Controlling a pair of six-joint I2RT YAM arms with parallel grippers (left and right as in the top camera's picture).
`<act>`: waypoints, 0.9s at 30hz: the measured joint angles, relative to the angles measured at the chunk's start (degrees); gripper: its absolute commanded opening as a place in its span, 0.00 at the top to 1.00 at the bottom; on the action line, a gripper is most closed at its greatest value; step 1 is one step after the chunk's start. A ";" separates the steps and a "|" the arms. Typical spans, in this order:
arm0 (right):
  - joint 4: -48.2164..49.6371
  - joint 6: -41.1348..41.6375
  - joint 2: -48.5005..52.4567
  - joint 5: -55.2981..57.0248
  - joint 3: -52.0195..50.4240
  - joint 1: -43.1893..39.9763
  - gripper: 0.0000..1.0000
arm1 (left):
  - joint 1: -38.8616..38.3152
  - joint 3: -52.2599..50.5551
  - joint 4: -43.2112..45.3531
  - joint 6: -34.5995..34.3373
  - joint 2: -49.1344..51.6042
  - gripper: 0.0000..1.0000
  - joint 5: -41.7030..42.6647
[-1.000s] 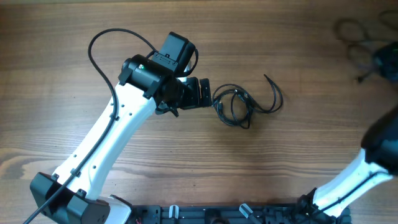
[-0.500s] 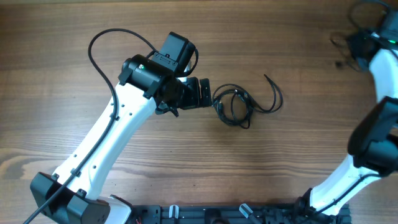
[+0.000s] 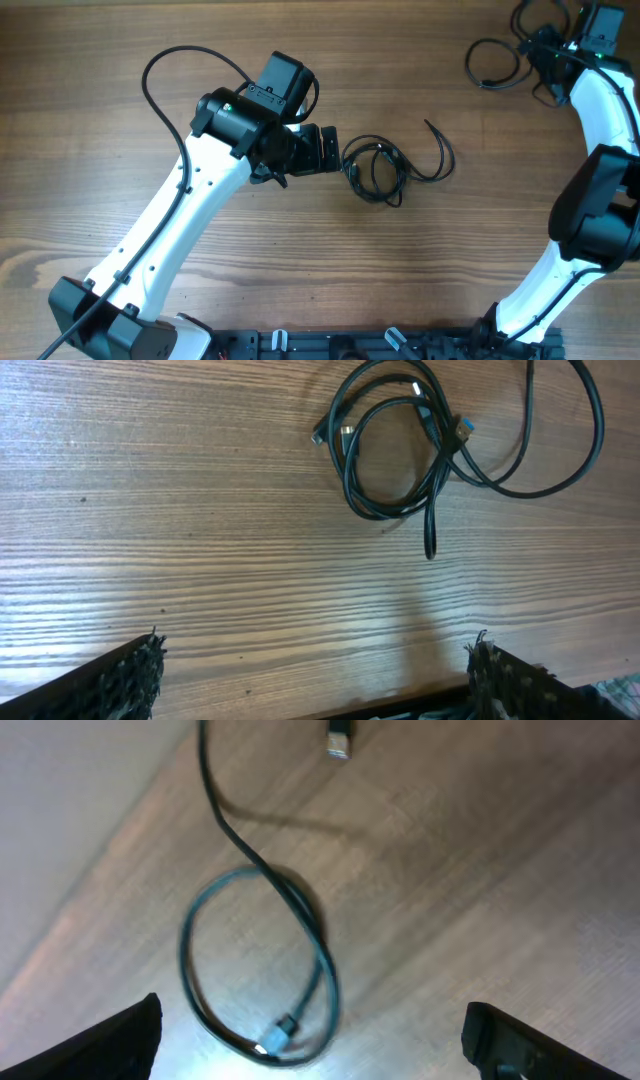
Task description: Untangle cables
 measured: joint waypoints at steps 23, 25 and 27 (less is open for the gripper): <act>4.24 5.35 11.80 -23.82 8.15 4.98 0.00 | 0.00 0.00 0.02 0.02 0.02 0.00 0.00; -5.11 1.11 8.98 -16.92 9.27 4.92 0.00 | 0.00 0.00 -0.02 0.02 0.00 0.00 0.00; -12.50 -4.24 2.84 -12.15 9.92 4.63 0.00 | 0.00 0.00 -0.07 0.02 0.00 0.00 0.02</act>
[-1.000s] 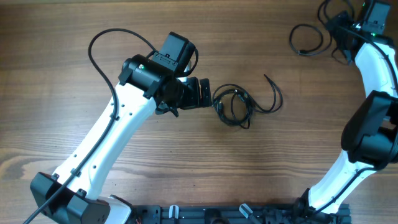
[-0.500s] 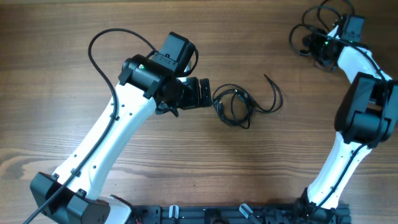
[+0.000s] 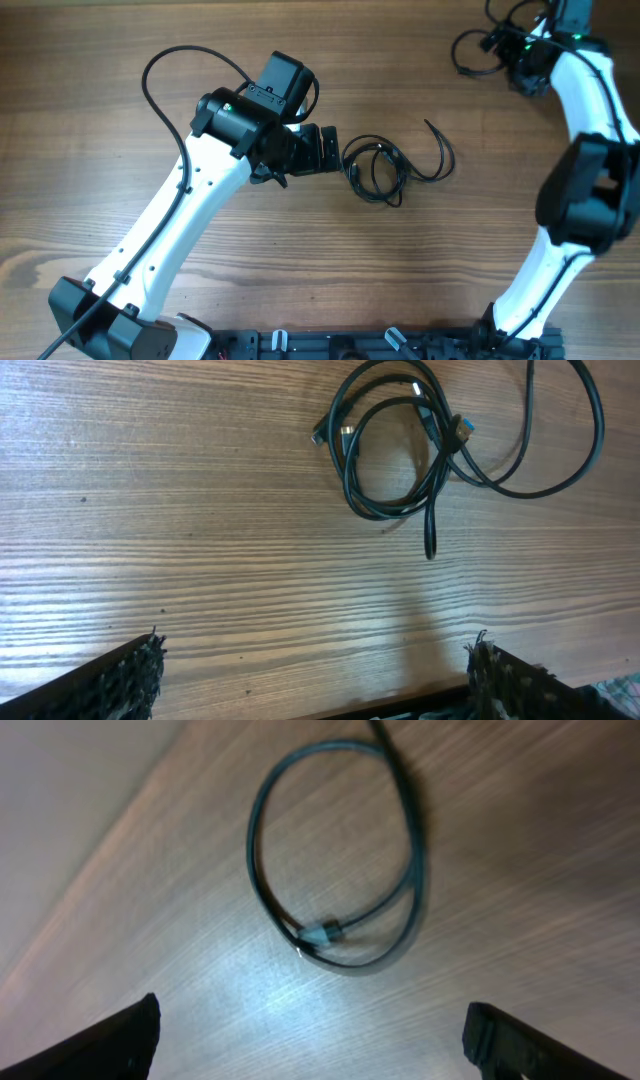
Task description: Untangle cables
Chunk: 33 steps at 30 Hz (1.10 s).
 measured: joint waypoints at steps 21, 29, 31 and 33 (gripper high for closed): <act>-43.41 -0.42 -21.70 -8.13 0.96 24.63 0.00 | 0.00 0.00 0.04 0.00 0.09 0.00 -0.02; -42.58 0.76 -30.01 -2.64 0.87 31.08 0.00 | 8.11 0.00 -2.64 -4.96 0.17 0.00 -1.66; -42.32 0.79 -30.01 0.33 0.87 31.06 0.00 | 15.74 0.00 -4.83 -5.97 0.17 0.00 -2.27; -41.77 0.79 -30.01 5.01 0.87 31.06 0.00 | 19.67 0.00 -4.92 -6.27 0.20 0.00 -2.62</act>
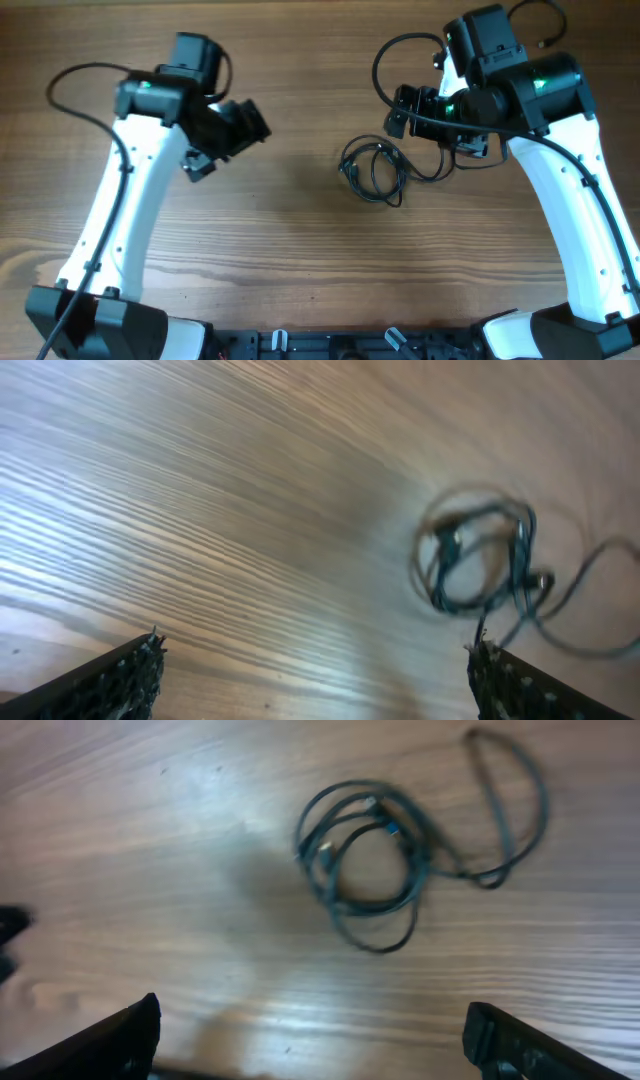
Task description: Untangle cables
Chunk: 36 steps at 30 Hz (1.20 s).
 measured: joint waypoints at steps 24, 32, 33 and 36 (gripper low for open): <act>6.36 -13.90 19.17 -2.14 -7.74 -18.62 0.09 | -23.93 -0.11 11.50 6.01 10.45 0.15 7.69; 6.40 -20.24 19.19 -6.23 -9.75 -22.05 0.27 | -26.88 -0.20 24.26 5.84 20.94 0.41 12.81; 7.50 -20.59 19.19 -6.54 -11.85 -22.03 0.32 | -27.30 -0.22 24.65 5.81 21.70 0.50 13.16; 11.37 -21.40 19.23 -9.99 -16.83 -22.03 0.40 | -27.56 -0.22 25.70 4.74 23.26 0.64 13.66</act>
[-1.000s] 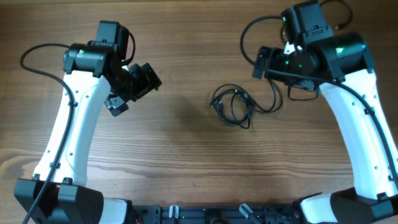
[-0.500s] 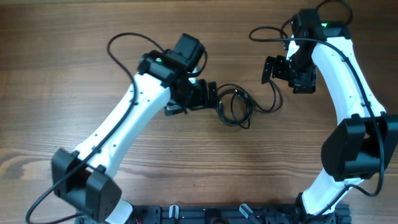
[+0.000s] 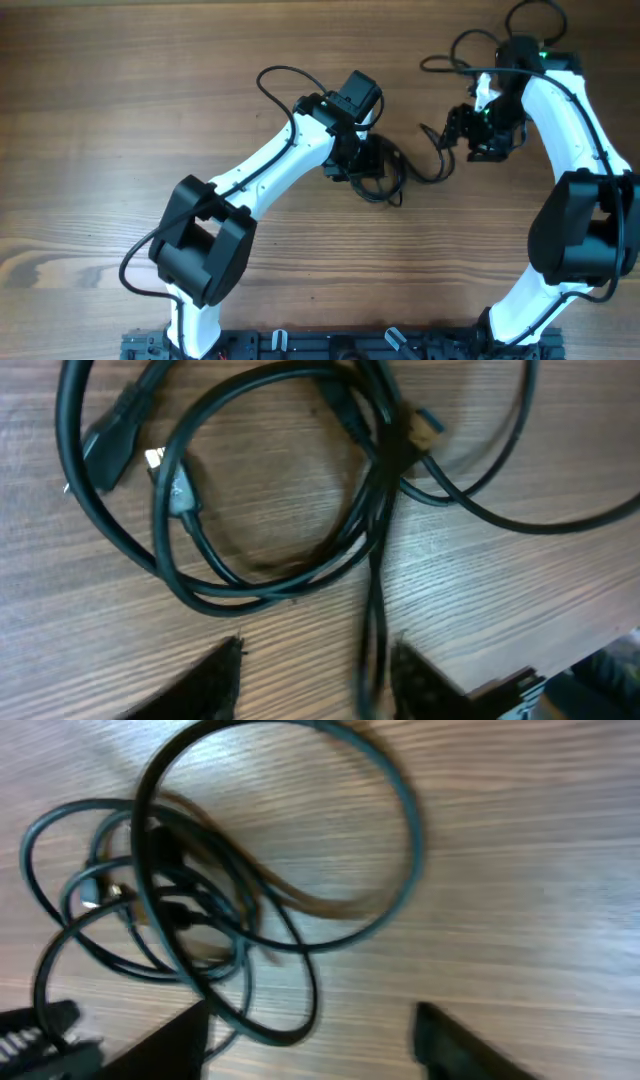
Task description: Untangle cables
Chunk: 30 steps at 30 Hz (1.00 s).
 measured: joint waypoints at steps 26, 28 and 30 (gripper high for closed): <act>1.05 -9.77 0.00 -5.62 -1.84 4.26 0.96 | 0.11 0.00 -4.50 -0.13 1.77 0.96 -2.23; 1.81 -8.13 0.00 -5.35 -1.88 5.09 0.96 | 0.94 0.00 -6.75 -0.11 1.77 0.96 -2.43; 2.69 -5.62 0.00 -5.40 -1.88 6.82 0.96 | 2.71 0.00 -8.72 -0.11 1.77 0.96 -2.64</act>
